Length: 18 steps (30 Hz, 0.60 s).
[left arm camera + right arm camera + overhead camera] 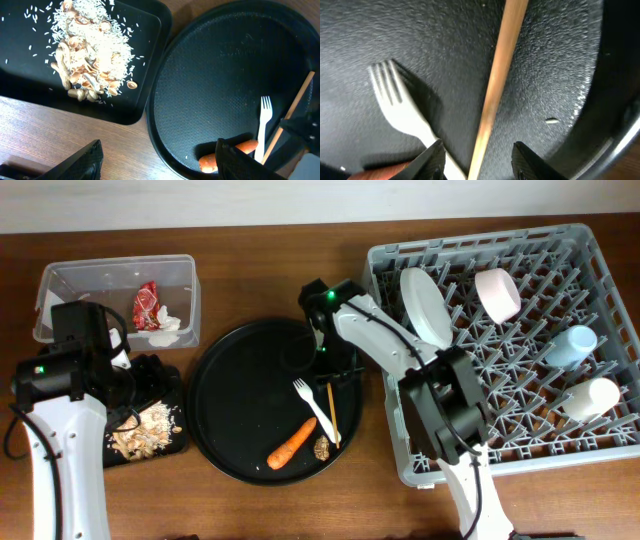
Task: Sort waste into correct bins and load items into the dishwasher rack
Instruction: 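Grasp the wooden chopstick on the round tray with the right gripper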
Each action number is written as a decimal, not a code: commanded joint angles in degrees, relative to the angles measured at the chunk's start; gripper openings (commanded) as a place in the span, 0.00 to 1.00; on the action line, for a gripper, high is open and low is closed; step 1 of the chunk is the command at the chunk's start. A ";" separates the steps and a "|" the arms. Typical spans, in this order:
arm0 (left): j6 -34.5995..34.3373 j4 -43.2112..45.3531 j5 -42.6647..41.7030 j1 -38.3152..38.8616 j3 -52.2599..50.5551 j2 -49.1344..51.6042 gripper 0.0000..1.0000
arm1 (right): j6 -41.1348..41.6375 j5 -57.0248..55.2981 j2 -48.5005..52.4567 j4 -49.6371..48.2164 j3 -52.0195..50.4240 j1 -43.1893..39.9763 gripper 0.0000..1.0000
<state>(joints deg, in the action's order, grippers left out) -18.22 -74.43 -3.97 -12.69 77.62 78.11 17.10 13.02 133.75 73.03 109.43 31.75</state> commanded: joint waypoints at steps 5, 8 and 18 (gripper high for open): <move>0.28 -0.20 0.81 -0.24 0.31 -0.22 0.71 | 6.01 -4.50 1.42 -1.33 -3.63 0.96 0.29; 0.28 -0.20 0.81 -0.24 0.31 -0.22 0.71 | 6.38 -4.90 1.42 -1.36 -3.82 0.96 0.21; 0.28 -0.20 0.81 -0.24 0.31 -0.22 0.71 | 6.25 -6.29 -3.17 1.09 -2.32 0.13 0.04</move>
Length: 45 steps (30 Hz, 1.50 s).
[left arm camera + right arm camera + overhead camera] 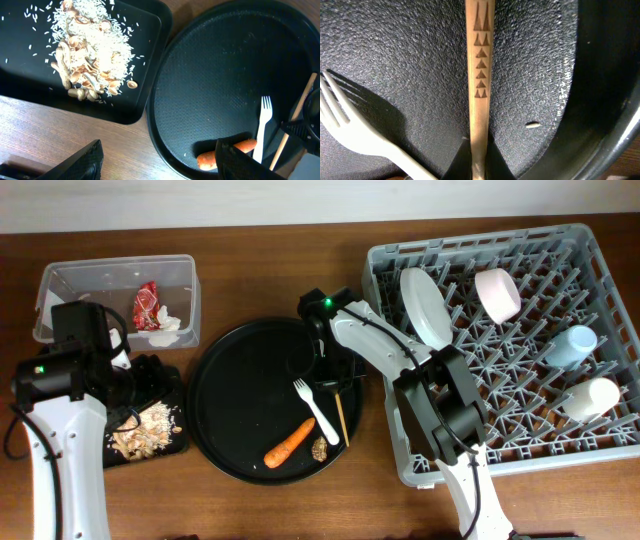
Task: Sort waste into correct bins and load items into the dishwasher rack
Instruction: 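Grasp the wooden chopstick on the round tray with the right gripper, then place the chopstick into the rack and release, then grasp the white plastic fork with the right gripper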
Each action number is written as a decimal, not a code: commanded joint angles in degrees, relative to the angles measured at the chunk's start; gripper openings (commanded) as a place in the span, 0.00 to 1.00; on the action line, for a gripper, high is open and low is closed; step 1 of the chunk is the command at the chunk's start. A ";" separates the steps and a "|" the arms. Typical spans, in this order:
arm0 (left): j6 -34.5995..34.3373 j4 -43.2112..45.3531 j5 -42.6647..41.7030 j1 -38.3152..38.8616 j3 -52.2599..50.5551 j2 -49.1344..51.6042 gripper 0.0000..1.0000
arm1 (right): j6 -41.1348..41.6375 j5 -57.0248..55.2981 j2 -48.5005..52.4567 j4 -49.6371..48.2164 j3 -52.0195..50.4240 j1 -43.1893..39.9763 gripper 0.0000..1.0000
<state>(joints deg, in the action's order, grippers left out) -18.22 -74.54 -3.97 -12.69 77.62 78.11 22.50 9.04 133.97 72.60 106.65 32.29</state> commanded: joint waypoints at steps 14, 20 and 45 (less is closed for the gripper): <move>0.28 -0.13 0.81 -0.24 0.31 -0.22 0.71 | -2.49 -13.27 -21.66 17.20 1.73 -9.55 0.04; 0.28 -0.33 0.81 -0.24 0.31 -0.22 0.71 | -3.61 -14.05 -21.66 14.56 -3.48 -12.72 0.04; 0.28 -0.55 0.81 -0.24 0.31 -0.22 0.71 | -8.59 -5.73 -31.95 5.46 -7.45 -8.83 0.31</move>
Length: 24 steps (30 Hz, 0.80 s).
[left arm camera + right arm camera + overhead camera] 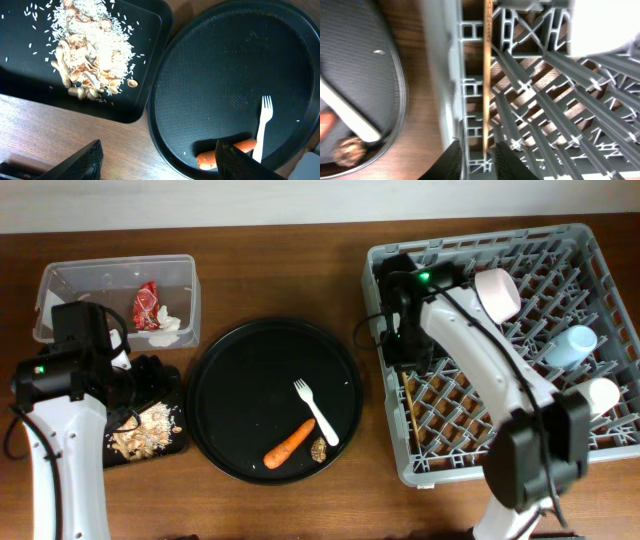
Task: Sort waste into correct bins and load items into the dishwasher rack
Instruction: 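Grasp the white plastic fork with the right gripper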
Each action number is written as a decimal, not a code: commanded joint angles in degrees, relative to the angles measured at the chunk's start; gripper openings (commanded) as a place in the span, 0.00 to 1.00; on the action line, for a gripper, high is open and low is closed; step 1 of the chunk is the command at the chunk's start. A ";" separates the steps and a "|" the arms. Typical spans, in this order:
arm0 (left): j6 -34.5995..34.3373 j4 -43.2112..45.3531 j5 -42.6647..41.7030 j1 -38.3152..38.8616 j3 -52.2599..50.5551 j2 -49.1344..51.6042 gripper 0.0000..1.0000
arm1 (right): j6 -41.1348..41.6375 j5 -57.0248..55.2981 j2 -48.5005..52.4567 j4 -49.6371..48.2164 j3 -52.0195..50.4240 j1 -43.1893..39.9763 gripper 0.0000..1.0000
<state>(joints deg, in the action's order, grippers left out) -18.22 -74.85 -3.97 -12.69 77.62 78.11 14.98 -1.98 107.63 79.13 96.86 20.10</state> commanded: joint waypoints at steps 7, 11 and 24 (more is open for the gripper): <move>0.28 -0.26 0.81 -0.24 0.31 -0.22 0.72 | 0.55 5.86 -3.04 -7.15 -1.51 15.12 0.46; 0.28 -0.46 0.81 -0.24 0.31 -0.22 0.71 | 3.56 5.90 -0.17 -13.57 -6.73 18.88 0.50; 0.28 -0.48 0.81 -0.24 0.31 -0.22 0.71 | 3.52 5.88 7.56 -40.15 -16.65 20.83 0.70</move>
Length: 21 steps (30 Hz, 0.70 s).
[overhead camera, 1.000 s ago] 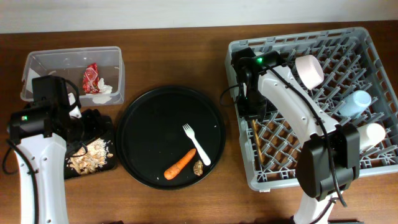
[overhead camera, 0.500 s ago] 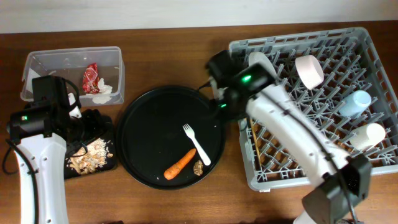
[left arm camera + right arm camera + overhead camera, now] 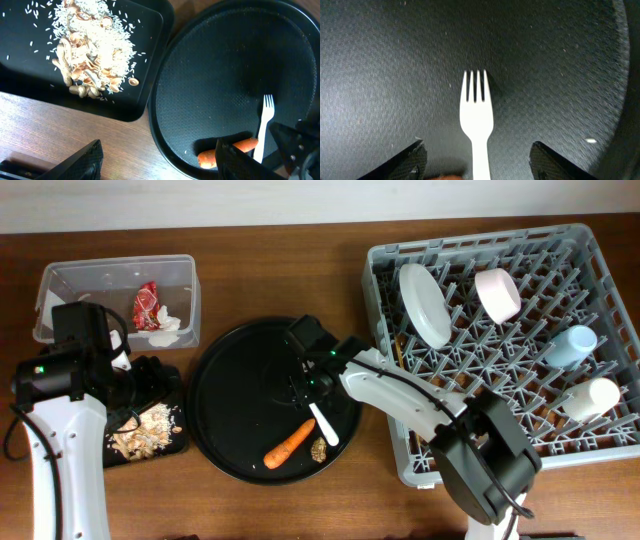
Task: Sort waste into correct bins and load items into the dishwasher rack
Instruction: 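Grasp the white plastic fork with the right gripper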
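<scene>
A white plastic fork (image 3: 477, 110) lies on the round black tray (image 3: 205, 415), tines toward the tray's middle. My right gripper (image 3: 480, 167) hangs open just over its handle, one finger on each side; overhead, the right gripper (image 3: 305, 377) hides most of the fork (image 3: 324, 427). An orange carrot (image 3: 291, 443) and a small brown lump (image 3: 321, 448) lie beside the fork's handle. My left gripper (image 3: 160, 165) stays open over the table between the rectangular black tray (image 3: 150, 95) and the round tray. The grey dishwasher rack (image 3: 385, 265) stands on the right.
The rack holds a white plate (image 3: 423, 305), a pink bowl (image 3: 497, 293), a blue cup (image 3: 570, 345) and a white cup (image 3: 590, 395). The rectangular tray carries rice and peanut shells (image 3: 90, 55). A clear bin (image 3: 55, 280) at the back left holds a red wrapper (image 3: 147, 308).
My right gripper was shut on the wooden chopstick over the rack's left side. Now it is back at the round tray, open above the fork, without the chopstick. The left arm has not moved.
My right gripper was open over the chopstick lying beside the fork on the round tray. Then it was shut on the chopstick there. Later it held the chopstick over the rack's left part. Now it is open over the fork, the chopstick gone from the tray.
</scene>
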Each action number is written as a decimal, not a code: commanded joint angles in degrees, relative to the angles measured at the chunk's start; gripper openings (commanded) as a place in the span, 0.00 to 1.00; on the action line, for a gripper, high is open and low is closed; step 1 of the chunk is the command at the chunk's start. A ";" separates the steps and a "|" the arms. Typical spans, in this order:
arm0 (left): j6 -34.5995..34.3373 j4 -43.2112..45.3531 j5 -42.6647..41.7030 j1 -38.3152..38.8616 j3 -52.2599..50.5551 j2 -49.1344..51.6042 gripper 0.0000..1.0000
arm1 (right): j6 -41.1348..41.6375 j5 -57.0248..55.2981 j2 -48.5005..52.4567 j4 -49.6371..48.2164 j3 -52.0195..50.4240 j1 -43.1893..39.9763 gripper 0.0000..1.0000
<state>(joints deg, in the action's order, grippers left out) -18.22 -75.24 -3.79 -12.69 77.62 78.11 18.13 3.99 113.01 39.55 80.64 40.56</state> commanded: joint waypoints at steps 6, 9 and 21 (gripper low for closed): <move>0.26 -0.07 0.63 -0.24 0.31 -0.22 0.72 | 0.35 -0.11 5.64 -2.29 -0.44 0.37 0.70; 0.28 -0.09 0.63 -0.24 0.31 -0.22 0.72 | 0.33 -0.13 6.47 -4.55 -0.46 0.37 0.70; 0.28 -0.07 0.63 -0.24 0.31 -0.22 0.71 | 0.37 -0.11 6.62 -5.57 -0.46 0.37 0.25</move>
<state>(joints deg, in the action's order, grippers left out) -18.22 -75.24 -3.79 -12.69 77.62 78.11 18.17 3.99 118.74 33.98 80.55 40.56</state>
